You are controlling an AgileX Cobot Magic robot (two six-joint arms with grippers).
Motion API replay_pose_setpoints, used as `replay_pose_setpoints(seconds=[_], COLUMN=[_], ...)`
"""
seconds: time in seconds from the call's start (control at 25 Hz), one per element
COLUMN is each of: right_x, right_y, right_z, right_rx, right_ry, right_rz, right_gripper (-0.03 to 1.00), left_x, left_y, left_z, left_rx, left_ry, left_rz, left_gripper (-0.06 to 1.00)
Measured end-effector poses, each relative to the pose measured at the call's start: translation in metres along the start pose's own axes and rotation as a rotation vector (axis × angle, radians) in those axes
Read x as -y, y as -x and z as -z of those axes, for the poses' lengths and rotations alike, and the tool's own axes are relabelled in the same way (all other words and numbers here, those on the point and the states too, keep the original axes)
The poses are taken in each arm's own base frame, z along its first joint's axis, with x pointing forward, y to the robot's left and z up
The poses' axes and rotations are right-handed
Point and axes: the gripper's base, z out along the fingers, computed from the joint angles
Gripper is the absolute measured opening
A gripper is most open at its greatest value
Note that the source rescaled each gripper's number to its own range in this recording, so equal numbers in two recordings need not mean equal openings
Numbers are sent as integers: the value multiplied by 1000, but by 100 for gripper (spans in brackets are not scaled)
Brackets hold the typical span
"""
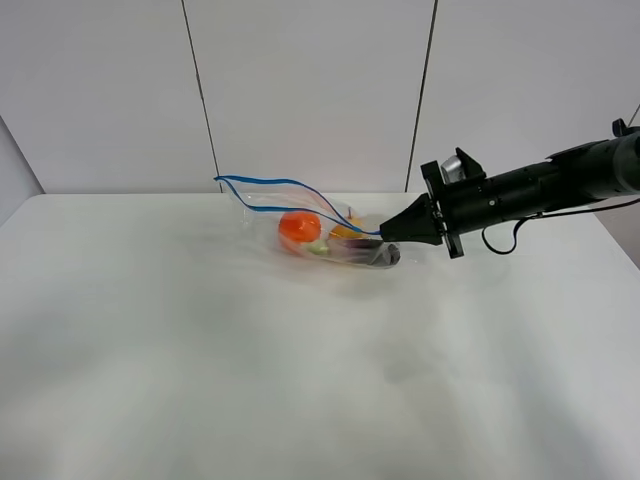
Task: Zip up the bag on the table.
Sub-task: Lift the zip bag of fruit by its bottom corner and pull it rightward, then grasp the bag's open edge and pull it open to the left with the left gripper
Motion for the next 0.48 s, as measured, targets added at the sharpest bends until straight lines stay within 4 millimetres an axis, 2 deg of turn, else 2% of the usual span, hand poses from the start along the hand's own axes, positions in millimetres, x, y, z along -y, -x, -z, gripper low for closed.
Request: replay_pose_setpoints(seconds=[0.48], right_x=[-3], right_y=[0], right_z=[-3], right_rx=[-17], right_ry=[-8], right_rz=[-20], right_gripper=[0], left_x=[0], left_y=[0], left_z=[0], left_rx=[2], left_ry=[4], left_rz=[-2], left_gripper=[100])
